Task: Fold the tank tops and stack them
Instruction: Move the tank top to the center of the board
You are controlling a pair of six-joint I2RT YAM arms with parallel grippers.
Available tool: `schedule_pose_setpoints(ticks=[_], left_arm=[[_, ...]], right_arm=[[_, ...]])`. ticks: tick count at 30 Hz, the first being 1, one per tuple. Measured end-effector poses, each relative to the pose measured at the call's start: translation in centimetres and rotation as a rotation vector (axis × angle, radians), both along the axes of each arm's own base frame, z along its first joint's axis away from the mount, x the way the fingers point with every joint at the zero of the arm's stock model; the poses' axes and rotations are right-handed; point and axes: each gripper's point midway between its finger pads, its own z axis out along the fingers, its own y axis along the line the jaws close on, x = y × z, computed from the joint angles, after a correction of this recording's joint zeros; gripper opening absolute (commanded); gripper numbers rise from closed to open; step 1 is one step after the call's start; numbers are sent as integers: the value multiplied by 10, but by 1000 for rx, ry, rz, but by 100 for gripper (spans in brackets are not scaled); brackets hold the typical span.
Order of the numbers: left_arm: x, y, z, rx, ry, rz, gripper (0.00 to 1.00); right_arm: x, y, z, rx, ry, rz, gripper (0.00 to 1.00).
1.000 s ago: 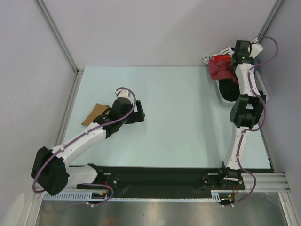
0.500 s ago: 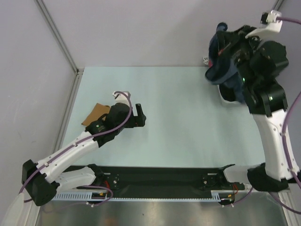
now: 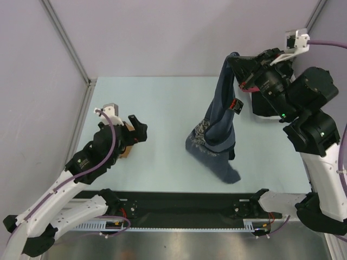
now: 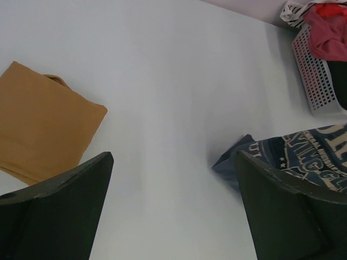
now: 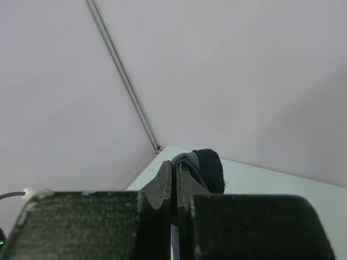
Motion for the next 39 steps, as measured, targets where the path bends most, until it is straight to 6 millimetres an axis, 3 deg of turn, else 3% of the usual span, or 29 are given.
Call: schedule_pose_setpoints(ticks=[4,8,10,14,20,21,22,23,24,26,29,32,35,38,39], left_arm=[[2,-16,-10,14,20,-71,100],[5,-43,-40,42,73,-187,100],[5,-57,-64,64,123,-252,100],[-8,-80,-101,49,191,-384,100],[-25,-109,-103,-13,168,-526,100],[-25,-111,-102,-19,164,-534,100],[-25,-114,-102,-23,162,-541,100],[-24,-116,-103,-23,165,-544,100],[-23,-117,-105,-22,168,-545,100],[-23,-119,-111,-15,187,-550,100],[-24,-121,-118,-5,210,-557,100],[-24,-120,-124,9,230,-555,100],[-26,-119,-139,46,275,-556,100],[-29,-120,-159,95,340,-561,100],[-30,-120,-166,111,363,-562,100]], right_arm=[[30,12,-30,-41,67,-26,0],[60,23,-97,-123,206,-23,0],[67,22,-120,-141,266,-14,0],[72,9,-127,-118,299,-27,0],[86,-5,-129,-81,295,-68,0],[94,-7,-132,-76,300,-78,5],[106,-8,-135,-68,304,-92,54],[122,-10,-143,-59,321,-112,81],[141,-13,-154,-61,345,-139,99],[180,-19,-181,-91,420,-206,100],[216,-24,-228,-159,532,-291,96],[201,-25,-280,-249,653,-316,86],[158,-32,-322,-302,734,-317,74],[113,-52,-356,-321,808,-334,77],[102,-60,-363,-317,819,-344,85]])
